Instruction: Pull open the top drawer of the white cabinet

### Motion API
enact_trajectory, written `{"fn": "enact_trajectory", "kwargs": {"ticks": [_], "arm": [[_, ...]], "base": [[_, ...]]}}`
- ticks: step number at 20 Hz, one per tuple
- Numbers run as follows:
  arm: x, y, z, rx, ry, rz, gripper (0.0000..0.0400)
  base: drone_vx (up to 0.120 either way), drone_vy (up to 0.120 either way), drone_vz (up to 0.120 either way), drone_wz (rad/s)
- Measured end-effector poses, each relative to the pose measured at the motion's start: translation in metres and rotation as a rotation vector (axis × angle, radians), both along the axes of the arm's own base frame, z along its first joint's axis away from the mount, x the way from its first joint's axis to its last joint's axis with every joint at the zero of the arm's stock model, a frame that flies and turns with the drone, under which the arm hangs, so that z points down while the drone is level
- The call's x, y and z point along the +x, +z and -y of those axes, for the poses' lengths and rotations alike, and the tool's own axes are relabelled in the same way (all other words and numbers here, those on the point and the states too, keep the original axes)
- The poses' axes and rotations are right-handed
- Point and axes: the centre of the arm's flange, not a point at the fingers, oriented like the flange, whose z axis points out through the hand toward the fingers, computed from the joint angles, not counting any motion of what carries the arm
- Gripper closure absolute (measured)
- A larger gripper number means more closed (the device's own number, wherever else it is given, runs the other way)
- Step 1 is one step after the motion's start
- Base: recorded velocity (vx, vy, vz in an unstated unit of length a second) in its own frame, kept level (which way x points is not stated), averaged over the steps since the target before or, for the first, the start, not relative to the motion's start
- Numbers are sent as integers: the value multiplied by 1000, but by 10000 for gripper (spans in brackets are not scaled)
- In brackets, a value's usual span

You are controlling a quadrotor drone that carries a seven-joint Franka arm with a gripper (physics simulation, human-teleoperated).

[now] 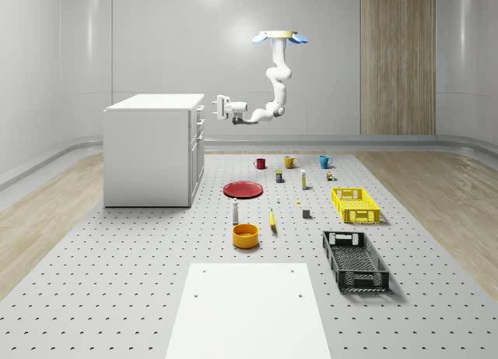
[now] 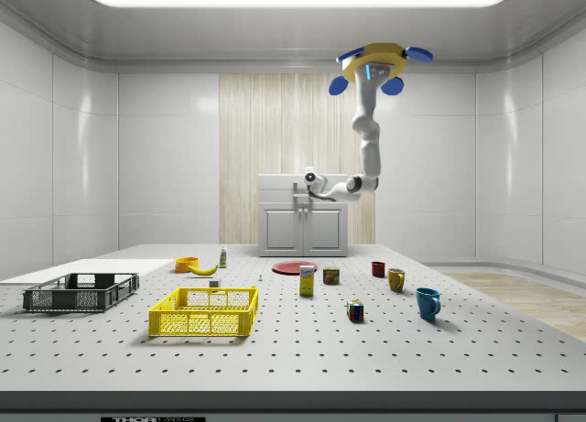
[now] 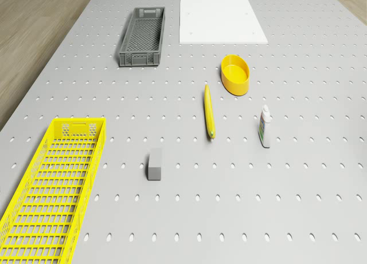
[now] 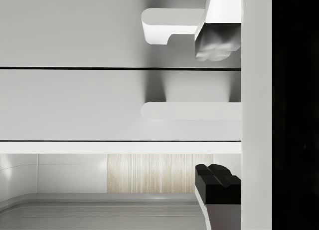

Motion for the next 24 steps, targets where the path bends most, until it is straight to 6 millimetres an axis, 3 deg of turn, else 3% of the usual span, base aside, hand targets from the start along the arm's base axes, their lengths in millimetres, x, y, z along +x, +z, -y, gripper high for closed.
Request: {"fn": "enact_trajectory", "kwargs": {"ticks": [24], "arm": [[7,1,-37,1,-17,0,95]], "base": [[0,0,0,0]]}}
